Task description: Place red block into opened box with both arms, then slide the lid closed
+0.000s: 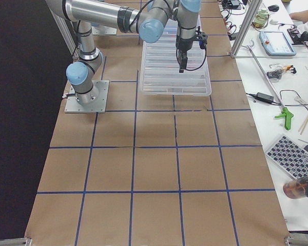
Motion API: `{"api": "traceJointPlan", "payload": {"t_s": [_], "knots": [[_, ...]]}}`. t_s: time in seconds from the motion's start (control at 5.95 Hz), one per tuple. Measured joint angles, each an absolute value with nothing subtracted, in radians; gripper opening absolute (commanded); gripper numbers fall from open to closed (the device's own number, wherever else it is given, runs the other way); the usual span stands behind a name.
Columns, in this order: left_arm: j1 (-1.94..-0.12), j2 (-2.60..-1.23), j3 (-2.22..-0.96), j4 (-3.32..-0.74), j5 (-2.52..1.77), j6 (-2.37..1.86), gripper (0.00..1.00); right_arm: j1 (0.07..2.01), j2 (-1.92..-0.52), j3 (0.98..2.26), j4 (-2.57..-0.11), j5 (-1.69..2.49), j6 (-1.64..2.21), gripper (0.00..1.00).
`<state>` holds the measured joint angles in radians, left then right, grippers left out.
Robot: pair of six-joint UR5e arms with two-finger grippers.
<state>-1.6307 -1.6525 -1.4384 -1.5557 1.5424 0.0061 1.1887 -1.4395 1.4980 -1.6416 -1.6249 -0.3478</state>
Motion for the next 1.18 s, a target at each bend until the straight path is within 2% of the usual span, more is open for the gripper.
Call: {"api": "traceJointPlan", "payload": {"t_s": [0.5,1.18], "knots": [[-1.629,-1.653,-1.443,-1.554,1.542,-0.035,0.98,1.028,-1.395,1.635,-1.838,-1.684,-0.436,1.0],[-1.628,-1.656,-1.446,-1.532,1.541,-0.032,0.98,1.011,-1.405,1.742,-1.879,-1.693,-0.434,1.0]]}}
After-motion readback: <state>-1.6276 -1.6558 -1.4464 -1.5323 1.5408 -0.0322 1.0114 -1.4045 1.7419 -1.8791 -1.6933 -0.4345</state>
